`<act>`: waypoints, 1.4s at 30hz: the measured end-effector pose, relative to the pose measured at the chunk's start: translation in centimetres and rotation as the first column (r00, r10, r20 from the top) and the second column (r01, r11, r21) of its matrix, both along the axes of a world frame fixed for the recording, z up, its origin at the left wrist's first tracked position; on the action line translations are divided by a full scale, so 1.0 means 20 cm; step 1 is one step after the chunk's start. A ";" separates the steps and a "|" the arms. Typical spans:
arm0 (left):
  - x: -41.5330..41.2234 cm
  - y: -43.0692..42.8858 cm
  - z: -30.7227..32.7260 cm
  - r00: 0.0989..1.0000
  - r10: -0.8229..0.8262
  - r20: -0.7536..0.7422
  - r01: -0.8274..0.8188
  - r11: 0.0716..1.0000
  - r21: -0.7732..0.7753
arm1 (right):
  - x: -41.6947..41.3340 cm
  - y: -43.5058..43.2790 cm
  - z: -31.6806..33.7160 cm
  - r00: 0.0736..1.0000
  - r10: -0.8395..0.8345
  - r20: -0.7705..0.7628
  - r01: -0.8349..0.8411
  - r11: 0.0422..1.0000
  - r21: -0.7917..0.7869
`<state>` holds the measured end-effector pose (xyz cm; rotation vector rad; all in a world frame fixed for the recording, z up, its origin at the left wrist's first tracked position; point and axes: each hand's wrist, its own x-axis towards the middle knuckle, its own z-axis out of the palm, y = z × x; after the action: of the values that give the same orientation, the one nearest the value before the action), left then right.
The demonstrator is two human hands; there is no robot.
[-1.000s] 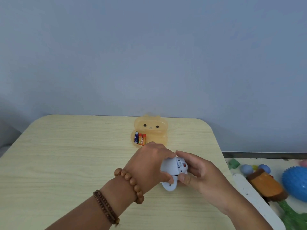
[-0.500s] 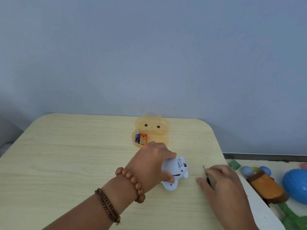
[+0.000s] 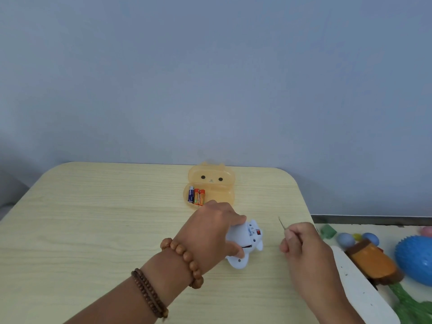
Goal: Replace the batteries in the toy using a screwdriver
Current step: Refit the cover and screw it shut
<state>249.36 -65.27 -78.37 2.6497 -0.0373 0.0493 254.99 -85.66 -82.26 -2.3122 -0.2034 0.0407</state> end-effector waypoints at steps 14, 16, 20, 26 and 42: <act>0.01 0.00 0.00 1.000 -0.012 0.000 0.012 1.000 0.008 | -0.01 0.17 0.11 0.847 0.201 -0.492 0.026 0.909 0.415; 0.01 0.00 -0.01 1.000 0.002 0.008 -0.002 1.000 -0.016 | -0.01 0.17 0.10 0.845 0.195 -0.497 0.040 0.905 0.423; 0.01 0.01 -0.02 1.000 0.022 0.003 -0.022 0.998 -0.053 | -0.01 0.18 0.08 0.852 0.185 -0.490 0.055 0.899 0.435; 0.01 0.01 -0.03 1.000 0.013 -0.007 -0.013 0.999 -0.043 | -0.01 0.17 0.06 0.861 0.191 -0.471 0.042 0.897 0.440; -0.02 -0.02 -0.06 0.999 0.028 -0.017 -0.029 0.998 -0.049 | 0.02 0.00 0.24 0.961 0.273 0.043 -0.275 0.960 0.060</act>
<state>248.88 -65.75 -79.63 2.6018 0.0072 0.0380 255.43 -85.58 -77.54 -2.2056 -0.5342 0.1320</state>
